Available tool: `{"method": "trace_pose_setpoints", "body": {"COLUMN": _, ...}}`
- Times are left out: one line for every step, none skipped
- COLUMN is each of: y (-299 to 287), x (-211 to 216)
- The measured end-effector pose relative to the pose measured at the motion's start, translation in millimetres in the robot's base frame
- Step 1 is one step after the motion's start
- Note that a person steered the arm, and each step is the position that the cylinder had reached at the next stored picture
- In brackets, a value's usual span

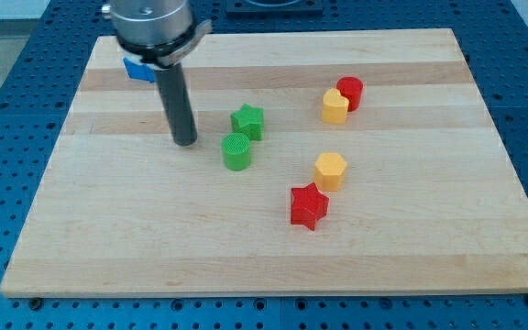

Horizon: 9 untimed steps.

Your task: Push the green circle into the green star

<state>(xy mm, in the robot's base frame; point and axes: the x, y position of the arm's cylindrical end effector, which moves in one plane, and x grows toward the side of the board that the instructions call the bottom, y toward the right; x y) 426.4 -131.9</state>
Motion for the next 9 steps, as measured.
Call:
{"method": "trace_pose_setpoints", "body": {"y": -0.3, "x": 39.6}}
{"method": "trace_pose_setpoints", "body": {"y": 4.3, "x": 62.3}}
{"method": "trace_pose_setpoints", "body": {"y": 34.3, "x": 71.6}}
{"method": "trace_pose_setpoints", "body": {"y": 36.1, "x": 71.0}}
{"method": "trace_pose_setpoints", "body": {"y": 60.5, "x": 48.8}}
{"method": "trace_pose_setpoints", "body": {"y": 85.9, "x": 27.0}}
{"method": "trace_pose_setpoints", "body": {"y": 86.8, "x": 27.0}}
{"method": "trace_pose_setpoints", "body": {"y": 86.5, "x": 27.0}}
{"method": "trace_pose_setpoints", "body": {"y": 70.5, "x": 27.0}}
